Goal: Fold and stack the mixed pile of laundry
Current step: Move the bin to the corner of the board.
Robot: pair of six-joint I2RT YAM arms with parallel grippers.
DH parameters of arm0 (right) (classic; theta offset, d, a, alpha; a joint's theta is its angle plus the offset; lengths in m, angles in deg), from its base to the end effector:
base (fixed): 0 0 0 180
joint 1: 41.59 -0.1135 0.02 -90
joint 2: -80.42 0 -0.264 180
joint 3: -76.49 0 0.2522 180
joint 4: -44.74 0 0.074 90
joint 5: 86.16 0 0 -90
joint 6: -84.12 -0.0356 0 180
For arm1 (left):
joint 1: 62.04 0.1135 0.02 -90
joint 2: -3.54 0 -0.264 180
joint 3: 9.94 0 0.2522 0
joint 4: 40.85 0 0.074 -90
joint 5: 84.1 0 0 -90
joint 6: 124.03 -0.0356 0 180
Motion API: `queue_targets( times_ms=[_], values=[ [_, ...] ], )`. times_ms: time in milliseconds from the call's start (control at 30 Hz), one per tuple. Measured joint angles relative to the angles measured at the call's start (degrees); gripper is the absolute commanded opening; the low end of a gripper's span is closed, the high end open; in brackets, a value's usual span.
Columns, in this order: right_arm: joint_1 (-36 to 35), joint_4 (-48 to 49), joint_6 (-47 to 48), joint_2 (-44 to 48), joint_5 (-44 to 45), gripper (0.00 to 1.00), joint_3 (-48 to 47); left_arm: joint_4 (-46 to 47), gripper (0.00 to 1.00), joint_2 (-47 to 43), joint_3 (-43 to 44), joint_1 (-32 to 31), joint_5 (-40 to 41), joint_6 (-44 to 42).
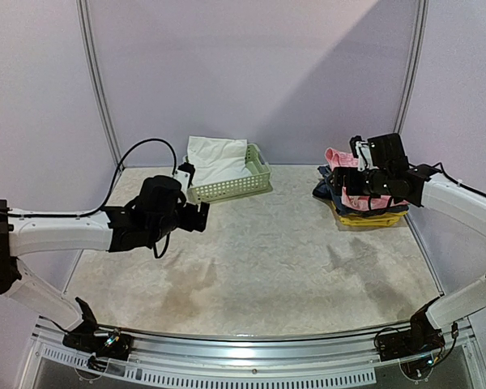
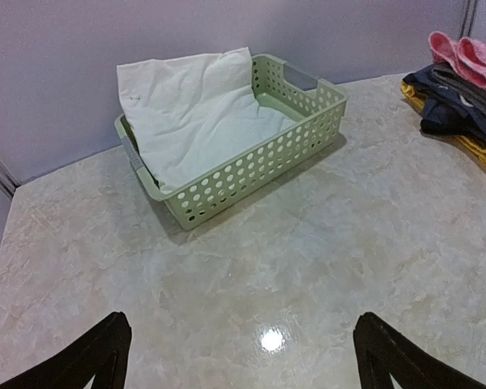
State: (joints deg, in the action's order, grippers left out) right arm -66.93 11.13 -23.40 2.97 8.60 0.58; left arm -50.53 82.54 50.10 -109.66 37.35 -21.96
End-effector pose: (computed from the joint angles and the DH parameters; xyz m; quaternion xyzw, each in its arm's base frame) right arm 0.2762 0.1275 0.3014 -0.0414 0.8861 0.1338 0.4418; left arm 0.2158 -0.2089 0.2407 0.1210 0.8305 -0.0422 0.5420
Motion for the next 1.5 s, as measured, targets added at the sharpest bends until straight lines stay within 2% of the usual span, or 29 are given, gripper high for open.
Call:
queue_targets(
  times_ms=[300,533,667,800,900,1033,1167,1500],
  values=[
    [-0.04,1.22,0.0,1.9,-0.61,0.99,1.86,-9.73,0.89,11.43,16.68,8.98,-6.8,-0.48],
    [-0.04,1.84,0.0,2.82,-0.79,0.99,2.47,-16.68,0.82,24.02,34.6,18.47,-15.74,-2.93],
    [-0.07,1.95,0.0,3.17,-0.87,0.99,2.71,-22.27,0.78,33.81,47.43,22.86,-21.64,-5.57],
    [-0.07,2.08,-0.02,3.34,-0.98,0.99,2.89,-27.67,0.7,45.66,62.73,26.34,-26.97,-7.89],
    [-0.07,2.25,-0.02,3.34,-1.14,0.99,2.93,-32.04,0.68,54.42,74.53,28.72,-31.04,-8.85],
    [-0.09,2.38,-0.02,3.34,-1.51,0.99,2.93,-35.54,0.66,62.27,84.72,31.47,-35.17,-8.92],
    [-0.11,2.43,0.0,3.34,-1.92,0.99,2.93,-37.16,0.66,66.88,90.31,33.57,-38.38,-8.92],
    [-0.11,3.13,0.02,2.73,-2.12,0.99,2.93,-36.81,0.62,71.23,94.51,34.56,-40.96,-7.72]
  ],
)
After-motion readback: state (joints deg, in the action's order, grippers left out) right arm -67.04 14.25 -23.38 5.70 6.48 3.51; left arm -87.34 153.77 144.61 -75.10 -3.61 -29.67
